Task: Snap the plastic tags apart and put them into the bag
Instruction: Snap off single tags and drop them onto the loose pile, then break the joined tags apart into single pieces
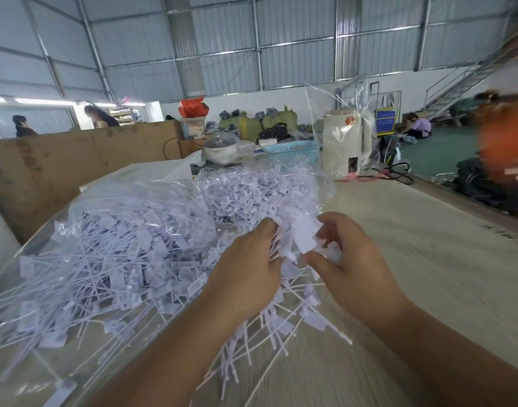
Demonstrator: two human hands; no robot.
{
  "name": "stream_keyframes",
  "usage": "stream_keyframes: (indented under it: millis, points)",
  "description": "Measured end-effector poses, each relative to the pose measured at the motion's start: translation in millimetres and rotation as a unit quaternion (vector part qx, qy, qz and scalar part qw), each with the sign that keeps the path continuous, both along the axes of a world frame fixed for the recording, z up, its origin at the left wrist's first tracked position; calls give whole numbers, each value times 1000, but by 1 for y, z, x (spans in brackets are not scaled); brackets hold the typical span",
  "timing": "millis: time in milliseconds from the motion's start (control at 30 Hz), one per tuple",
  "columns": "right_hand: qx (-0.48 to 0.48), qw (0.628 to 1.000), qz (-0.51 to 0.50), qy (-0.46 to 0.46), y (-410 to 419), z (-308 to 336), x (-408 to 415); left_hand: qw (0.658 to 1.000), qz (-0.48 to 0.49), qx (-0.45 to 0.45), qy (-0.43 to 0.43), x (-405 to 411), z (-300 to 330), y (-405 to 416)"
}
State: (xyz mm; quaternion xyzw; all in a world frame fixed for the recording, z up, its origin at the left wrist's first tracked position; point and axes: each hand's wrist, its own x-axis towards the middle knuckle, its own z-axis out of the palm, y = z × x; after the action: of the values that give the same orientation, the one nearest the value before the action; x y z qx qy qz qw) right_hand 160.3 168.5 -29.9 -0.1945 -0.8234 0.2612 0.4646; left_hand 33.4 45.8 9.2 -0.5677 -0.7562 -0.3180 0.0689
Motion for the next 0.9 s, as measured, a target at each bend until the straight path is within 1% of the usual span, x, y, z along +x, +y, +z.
stream_keyframes:
  millis: [67,167,267,333,367,433,467,533,600,633,667,733,833,900]
  points:
    - [-7,999,-38,7,0,-2,-1,1000,-6,-9,-17,-1,4,4]
    - [1,992,-119,30,0,-2,-1,999,-10,13,-37,-2,8,8]
    - [-43,990,-132,36,-3,2,-1,996,-6,62,-71,0,11,12]
    - [-82,991,-101,25,-10,3,-1,990,2,100,-104,1,14,16]
    - [-118,990,-71,24,-16,4,-1,985,7,119,-125,1,16,19]
    - [-216,976,23,26,-28,8,-4,973,6,159,-166,2,18,23]
    - [-259,962,80,28,-34,10,-6,968,1,175,-180,2,18,26]
    - [-325,921,207,59,-45,12,-12,959,-8,205,-195,4,17,30]
    - [-355,881,301,81,-51,12,-17,946,-18,236,-223,5,13,34]
    - [-357,871,328,85,-52,11,-19,937,-23,249,-245,5,11,36]
    - [-357,865,341,88,-51,8,-21,928,-30,259,-268,6,8,37]
    - [-359,866,336,91,-45,3,-24,906,-50,279,-313,5,4,40]
    - [-338,884,316,65,-36,-1,-26,876,-57,308,-366,4,0,42]
    - [-300,906,294,46,-31,-2,-24,863,-63,321,-386,3,1,42]
